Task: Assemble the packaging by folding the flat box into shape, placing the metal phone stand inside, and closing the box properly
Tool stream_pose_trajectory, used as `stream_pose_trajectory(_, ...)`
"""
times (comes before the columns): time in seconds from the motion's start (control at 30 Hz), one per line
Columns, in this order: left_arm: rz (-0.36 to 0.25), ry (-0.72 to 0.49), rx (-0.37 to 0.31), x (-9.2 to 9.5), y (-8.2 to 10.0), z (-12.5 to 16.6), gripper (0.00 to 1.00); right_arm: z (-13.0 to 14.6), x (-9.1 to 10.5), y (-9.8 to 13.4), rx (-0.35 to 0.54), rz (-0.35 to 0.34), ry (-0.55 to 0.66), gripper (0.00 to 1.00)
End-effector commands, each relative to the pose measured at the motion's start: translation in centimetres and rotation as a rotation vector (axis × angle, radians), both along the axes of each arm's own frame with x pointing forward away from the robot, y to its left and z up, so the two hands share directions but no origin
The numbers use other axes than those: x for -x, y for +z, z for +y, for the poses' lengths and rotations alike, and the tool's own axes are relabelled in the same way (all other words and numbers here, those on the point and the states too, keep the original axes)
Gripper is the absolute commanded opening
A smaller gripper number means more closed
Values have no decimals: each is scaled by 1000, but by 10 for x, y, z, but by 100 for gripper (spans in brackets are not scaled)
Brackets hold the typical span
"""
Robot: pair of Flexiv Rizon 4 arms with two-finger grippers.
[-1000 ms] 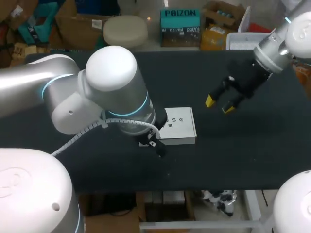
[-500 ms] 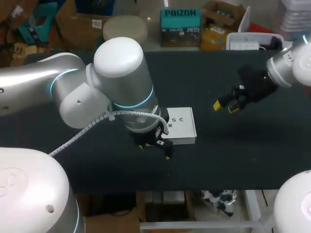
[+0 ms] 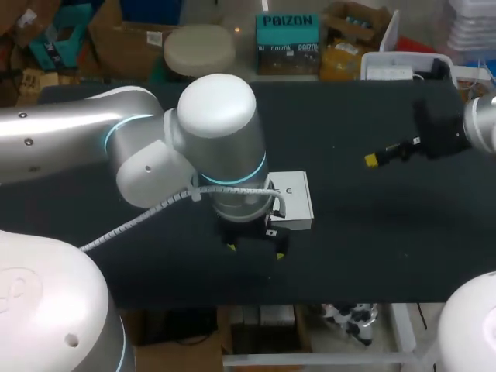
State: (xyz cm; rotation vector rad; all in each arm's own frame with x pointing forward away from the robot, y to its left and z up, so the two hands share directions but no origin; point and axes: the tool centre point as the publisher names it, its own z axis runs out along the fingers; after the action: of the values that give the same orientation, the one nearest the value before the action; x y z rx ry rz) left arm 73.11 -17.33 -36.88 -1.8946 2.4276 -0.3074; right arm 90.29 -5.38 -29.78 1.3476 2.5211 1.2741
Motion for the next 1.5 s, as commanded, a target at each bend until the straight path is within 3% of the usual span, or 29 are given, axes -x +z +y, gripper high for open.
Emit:
stream_pose_trajectory(0.03,-16,19,-86,-1,-2,-13,100,2,6,-1,-17,-42,-29,100)
stream_pose_trajectory(0.33,2,14,-80,-4,-7,-17,100,2,6,-1,-17,-42,-29,100)
stream_pose_trajectory(0.47,-6,57,-80,-6,-20,-28,100,-5,4,-1,-29,-154,29,100)
stream_pose_trajectory(0.67,-21,120,-84,-15,-23,-33,100,-18,-9,2,-1,-298,123,100)
stream_pose_trajectory(0.9,-22,136,-88,-29,-25,-33,100,-24,-15,1,-3,-398,193,100)
stream_pose_trajectory(1.27,-12,275,-96,-49,-32,-28,100,-18,-25,-2,5,-477,270,100)
stream_pose_trajectory(1.5,-7,307,-86,-67,-33,-25,100,-21,-28,-3,7,-469,264,100)
